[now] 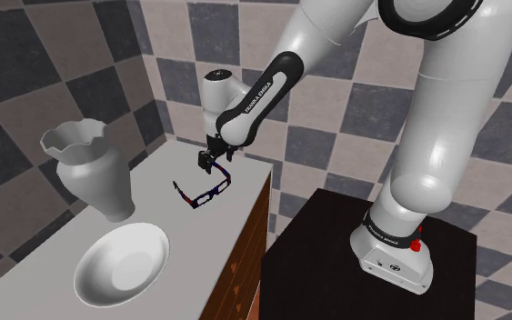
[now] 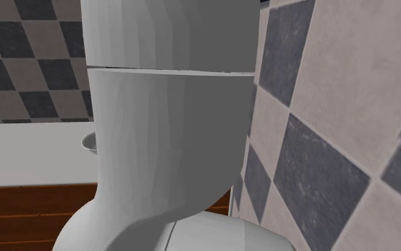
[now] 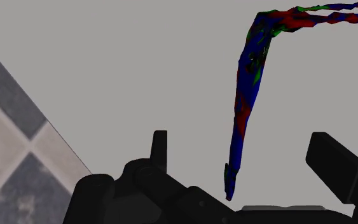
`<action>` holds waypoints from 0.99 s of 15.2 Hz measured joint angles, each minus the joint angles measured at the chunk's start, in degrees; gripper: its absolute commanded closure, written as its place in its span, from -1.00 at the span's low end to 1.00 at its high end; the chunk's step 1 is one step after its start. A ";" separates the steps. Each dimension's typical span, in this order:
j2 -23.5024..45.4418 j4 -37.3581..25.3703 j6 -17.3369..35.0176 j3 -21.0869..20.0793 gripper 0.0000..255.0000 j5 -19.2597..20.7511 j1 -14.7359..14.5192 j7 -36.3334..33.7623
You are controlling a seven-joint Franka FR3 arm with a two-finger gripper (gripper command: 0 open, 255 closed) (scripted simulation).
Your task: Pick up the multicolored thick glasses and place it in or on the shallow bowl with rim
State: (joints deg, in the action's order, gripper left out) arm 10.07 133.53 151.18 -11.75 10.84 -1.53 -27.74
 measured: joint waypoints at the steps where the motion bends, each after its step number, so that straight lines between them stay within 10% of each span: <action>1: 0.01 0.00 0.01 0.00 -1.00 0.01 0.00 -0.01; 2: 0.01 0.00 0.01 0.00 1.00 0.01 0.00 -0.01; 15: -1.23 -0.31 -1.47 -0.28 1.00 -0.84 0.16 0.68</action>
State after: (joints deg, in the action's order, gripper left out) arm 8.84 133.23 149.71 -12.03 10.00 -1.38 -27.06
